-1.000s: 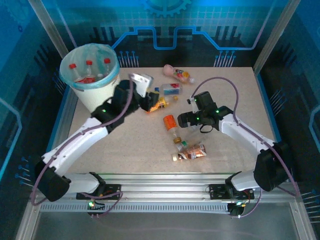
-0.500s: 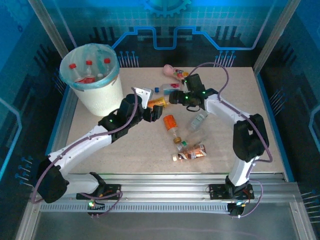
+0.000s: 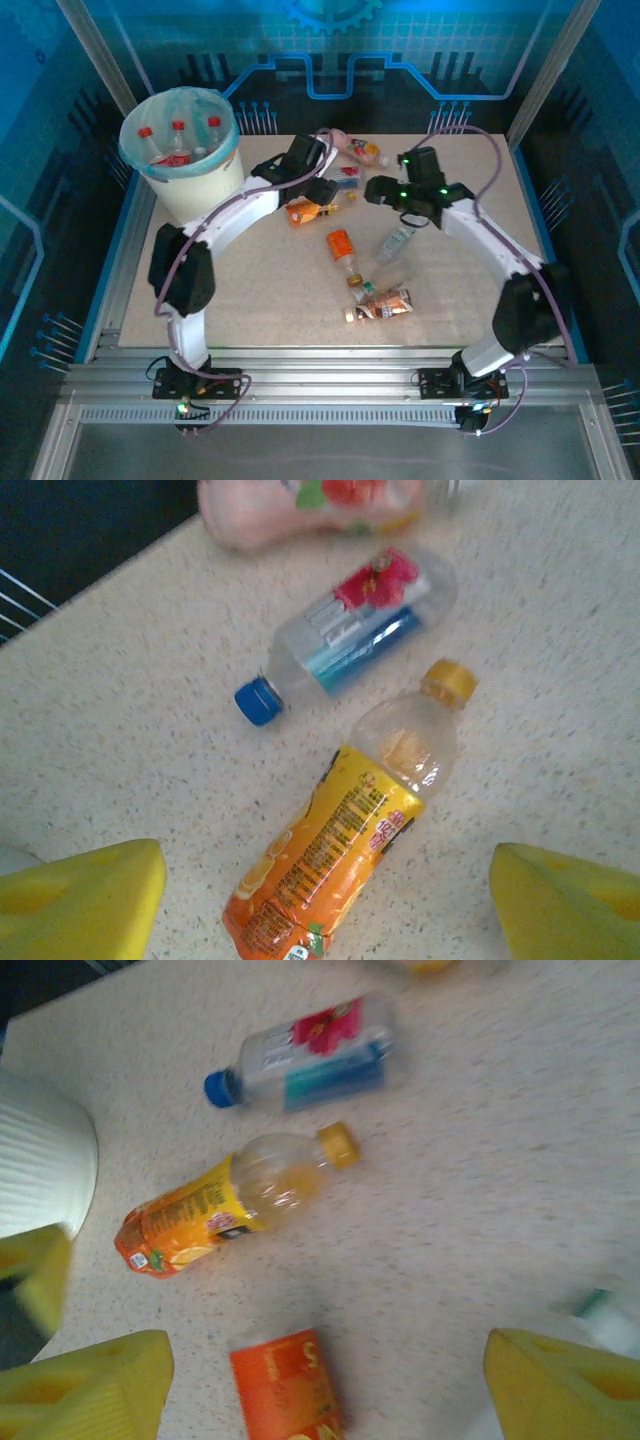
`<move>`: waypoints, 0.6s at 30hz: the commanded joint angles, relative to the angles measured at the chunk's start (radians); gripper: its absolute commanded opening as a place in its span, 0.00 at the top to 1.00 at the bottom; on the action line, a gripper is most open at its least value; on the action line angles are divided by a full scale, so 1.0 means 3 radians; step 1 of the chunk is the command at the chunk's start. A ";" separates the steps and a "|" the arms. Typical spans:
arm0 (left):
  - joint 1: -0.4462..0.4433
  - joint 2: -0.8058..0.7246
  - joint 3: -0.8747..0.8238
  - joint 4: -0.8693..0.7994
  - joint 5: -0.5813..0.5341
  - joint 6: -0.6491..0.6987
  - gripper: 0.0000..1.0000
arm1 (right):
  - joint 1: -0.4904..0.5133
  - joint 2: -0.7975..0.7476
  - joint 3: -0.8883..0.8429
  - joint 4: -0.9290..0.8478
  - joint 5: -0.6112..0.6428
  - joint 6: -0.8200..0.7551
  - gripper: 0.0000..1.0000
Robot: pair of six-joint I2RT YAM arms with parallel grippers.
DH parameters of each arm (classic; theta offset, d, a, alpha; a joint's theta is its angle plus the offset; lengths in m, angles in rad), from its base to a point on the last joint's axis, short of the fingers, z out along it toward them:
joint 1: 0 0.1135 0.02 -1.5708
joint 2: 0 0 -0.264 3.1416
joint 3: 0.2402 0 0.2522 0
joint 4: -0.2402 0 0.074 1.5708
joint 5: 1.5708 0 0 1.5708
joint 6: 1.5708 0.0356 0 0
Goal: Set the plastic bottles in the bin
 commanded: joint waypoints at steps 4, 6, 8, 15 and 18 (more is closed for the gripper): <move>0.0000 0.0800 0.1000 -0.0855 0.0355 0.0120 0.16 | -0.0222 -0.0592 -0.0260 -0.0451 0.0068 -0.0277 0.18; -0.0003 0.1009 0.1281 -0.0966 0.0435 0.0098 0.17 | -0.0251 -0.0715 -0.0315 -0.0496 0.0073 -0.0326 0.17; -0.0020 0.1189 0.1525 -0.1064 0.0492 0.0115 0.18 | -0.0284 -0.0801 -0.0384 -0.0497 0.0060 -0.0342 0.17; -0.0159 0.1771 0.2351 -0.1338 0.0192 0.0188 0.19 | -0.0349 -0.0894 -0.0512 -0.0456 0.0018 -0.0409 0.17; -0.0211 0.1908 0.2483 -0.1324 0.0181 0.0217 0.21 | -0.0374 -0.0918 -0.0523 -0.0456 -0.0002 -0.0445 0.17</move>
